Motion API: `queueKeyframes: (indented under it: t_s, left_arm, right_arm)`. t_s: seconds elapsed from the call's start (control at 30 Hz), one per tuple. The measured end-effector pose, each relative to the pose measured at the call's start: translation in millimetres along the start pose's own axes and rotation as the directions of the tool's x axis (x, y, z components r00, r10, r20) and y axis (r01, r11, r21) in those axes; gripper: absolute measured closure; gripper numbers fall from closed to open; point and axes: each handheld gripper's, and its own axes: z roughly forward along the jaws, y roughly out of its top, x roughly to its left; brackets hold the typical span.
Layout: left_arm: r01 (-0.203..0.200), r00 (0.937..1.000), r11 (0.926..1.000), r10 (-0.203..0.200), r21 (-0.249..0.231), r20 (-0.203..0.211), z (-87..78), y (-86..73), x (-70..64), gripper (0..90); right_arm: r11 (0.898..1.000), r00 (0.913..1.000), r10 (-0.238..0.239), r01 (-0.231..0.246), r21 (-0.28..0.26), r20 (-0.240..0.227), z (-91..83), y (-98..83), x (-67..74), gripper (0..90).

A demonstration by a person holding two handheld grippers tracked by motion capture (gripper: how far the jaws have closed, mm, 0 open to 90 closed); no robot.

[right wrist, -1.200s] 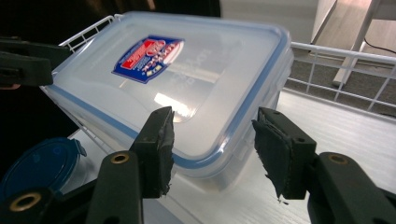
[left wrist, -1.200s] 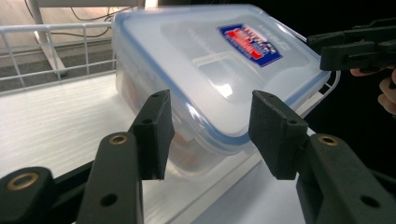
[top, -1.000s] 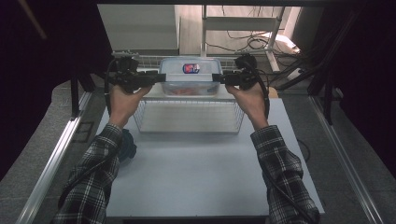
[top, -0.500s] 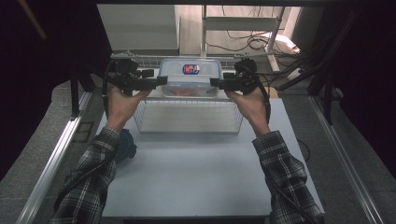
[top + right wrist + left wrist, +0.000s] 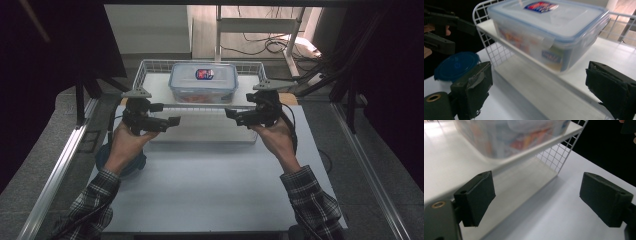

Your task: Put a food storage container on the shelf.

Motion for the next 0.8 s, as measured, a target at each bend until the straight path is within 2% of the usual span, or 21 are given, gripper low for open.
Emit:
queueKeyframes:
  t_s: [0.23, 0.6, 0.8]
  left_arm:
    - [-0.002, 1.0000, 0.9999, 0.002, -0.014, 0.008, -0.5, -31.3, -10.1, 9.1]
    - [-0.004, 0.9999, 1.0000, 0.004, 0.004, 0.015, 5.5, -76.2, -28.9, 7.3]
    - [-0.005, 0.9999, 1.0000, 0.005, 0.000, 0.013, 9.4, -100.2, -35.4, 6.9]
  right_arm:
    - [0.998, 0.9984, -0.054, 0.054, 0.028, -0.020, -2.0, -25.5, 12.3, 2.6]
    - [0.996, 0.9967, -0.079, 0.079, 0.039, -0.022, -4.2, -59.7, 22.7, 1.2]
    - [0.997, 0.9974, -0.066, 0.067, 0.039, -0.029, -6.5, -78.8, 25.2, 1.1]
